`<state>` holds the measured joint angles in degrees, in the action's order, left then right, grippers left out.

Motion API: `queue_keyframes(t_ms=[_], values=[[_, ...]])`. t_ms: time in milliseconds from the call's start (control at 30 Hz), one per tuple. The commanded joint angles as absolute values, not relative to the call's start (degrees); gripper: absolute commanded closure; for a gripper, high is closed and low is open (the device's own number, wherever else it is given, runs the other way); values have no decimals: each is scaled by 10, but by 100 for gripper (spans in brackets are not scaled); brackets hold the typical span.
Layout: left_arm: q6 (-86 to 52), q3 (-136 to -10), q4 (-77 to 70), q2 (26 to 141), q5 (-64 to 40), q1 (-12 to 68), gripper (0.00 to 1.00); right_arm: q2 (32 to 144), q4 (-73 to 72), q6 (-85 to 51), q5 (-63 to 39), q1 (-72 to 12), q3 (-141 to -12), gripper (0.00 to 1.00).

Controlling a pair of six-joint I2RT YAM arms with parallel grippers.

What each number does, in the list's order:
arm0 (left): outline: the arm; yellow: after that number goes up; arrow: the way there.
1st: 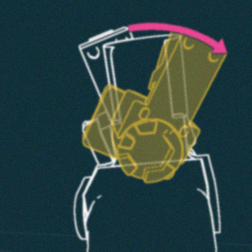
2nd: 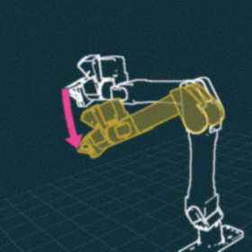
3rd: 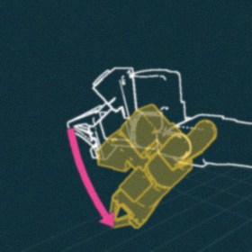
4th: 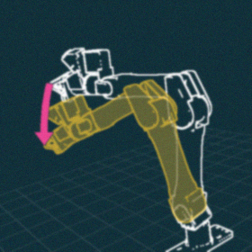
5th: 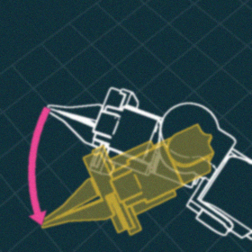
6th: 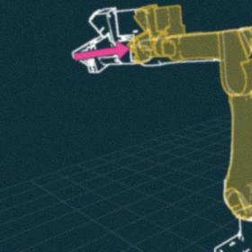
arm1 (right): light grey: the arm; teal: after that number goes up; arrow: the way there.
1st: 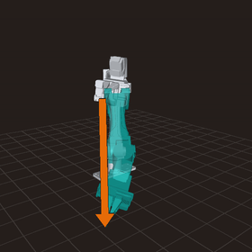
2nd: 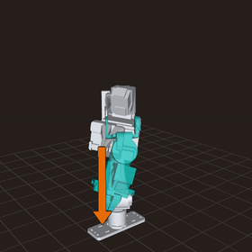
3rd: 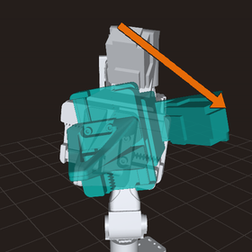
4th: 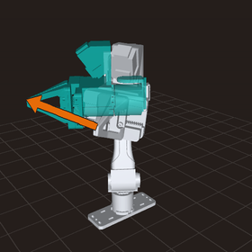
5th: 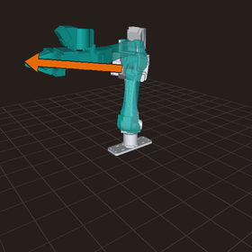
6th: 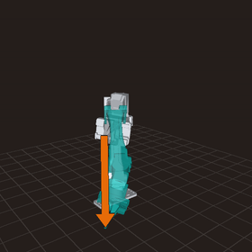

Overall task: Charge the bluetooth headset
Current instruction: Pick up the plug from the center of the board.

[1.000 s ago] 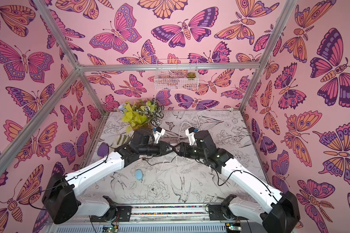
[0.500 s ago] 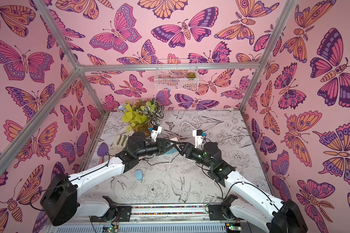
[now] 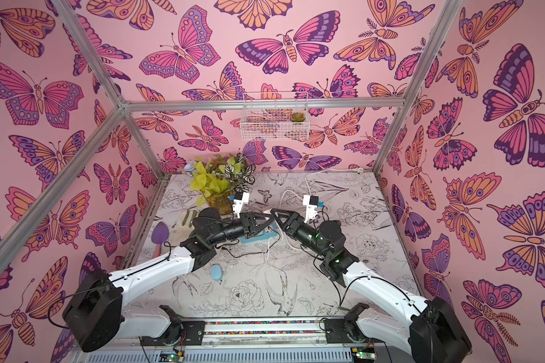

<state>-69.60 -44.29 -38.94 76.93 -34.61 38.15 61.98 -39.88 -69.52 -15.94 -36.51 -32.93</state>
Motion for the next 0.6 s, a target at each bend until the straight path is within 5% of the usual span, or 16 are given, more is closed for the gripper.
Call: queue_keyframes(t_ms=[0, 567], values=[[-701, -433, -438, 760, -363, 380, 100, 626, -447, -712, -174, -365, -346, 40], [-707, -439, -469, 768, -388, 380, 100, 647, -488, -716, -199, -364, -359, 84]])
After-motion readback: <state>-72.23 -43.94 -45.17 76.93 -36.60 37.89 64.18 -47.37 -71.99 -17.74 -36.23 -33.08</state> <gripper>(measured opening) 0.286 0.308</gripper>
